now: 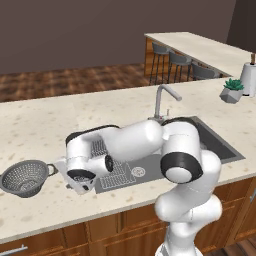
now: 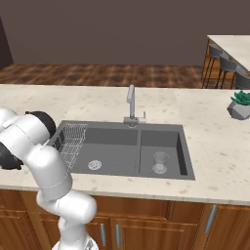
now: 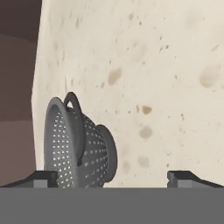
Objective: Place the colander in the left basin and the glass cup in the right basin of the sink.
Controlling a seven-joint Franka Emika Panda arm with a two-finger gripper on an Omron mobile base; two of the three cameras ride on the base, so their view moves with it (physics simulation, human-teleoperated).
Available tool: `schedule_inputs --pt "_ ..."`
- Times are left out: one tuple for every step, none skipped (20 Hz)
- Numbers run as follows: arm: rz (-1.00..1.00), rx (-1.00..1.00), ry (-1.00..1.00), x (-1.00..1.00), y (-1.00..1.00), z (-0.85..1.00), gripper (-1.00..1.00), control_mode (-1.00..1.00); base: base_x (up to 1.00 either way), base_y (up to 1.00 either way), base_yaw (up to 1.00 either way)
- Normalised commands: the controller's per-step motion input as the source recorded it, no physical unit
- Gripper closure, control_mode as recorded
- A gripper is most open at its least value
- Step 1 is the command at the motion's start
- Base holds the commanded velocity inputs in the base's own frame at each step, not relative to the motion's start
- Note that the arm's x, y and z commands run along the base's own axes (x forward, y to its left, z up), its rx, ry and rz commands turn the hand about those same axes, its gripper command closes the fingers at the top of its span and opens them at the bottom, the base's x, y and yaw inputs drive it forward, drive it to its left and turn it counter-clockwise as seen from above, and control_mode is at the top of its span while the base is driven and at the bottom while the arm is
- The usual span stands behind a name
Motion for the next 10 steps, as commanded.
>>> schedule_inputs --pt "0.0 0.01 0.12 0.0 0.0 0.36 -1.0 -1.0 0.0 0.0 0.0" --pt "0.0 0.02 0.12 0.0 0.0 0.37 -1.0 -1.0 0.0 0.0 0.0" --pt "0.0 0.02 0.12 0.0 0.0 0.4 -1.0 -1.0 0.0 0.0 0.0" --pt "0.0 0.02 0.12 0.0 0.0 0.43 -1.0 -1.0 0.0 0.0 0.0" --pt "0.0 0.03 0.11 0.0 0.0 0.46 -1.0 -1.0 0.0 0.0 0.0" --pt "0.0 0.03 0.09 0.0 0.0 0.46 -1.0 -1.0 0.0 0.0 0.0" --pt "0.0 0.03 0.07 0.0 0.0 0.42 -1.0 -1.0 0.0 0.0 0.0" --pt "0.0 0.02 0.05 0.0 0.0 0.39 -1.0 -1.0 0.0 0.0 0.0" --pt "0.0 0.02 0.02 0.0 0.0 0.33 -1.0 -1.0 0.0 0.0 0.0" --pt "0.0 0.01 0.0 0.0 0.0 0.29 -1.0 -1.0 0.0 0.0 0.0"
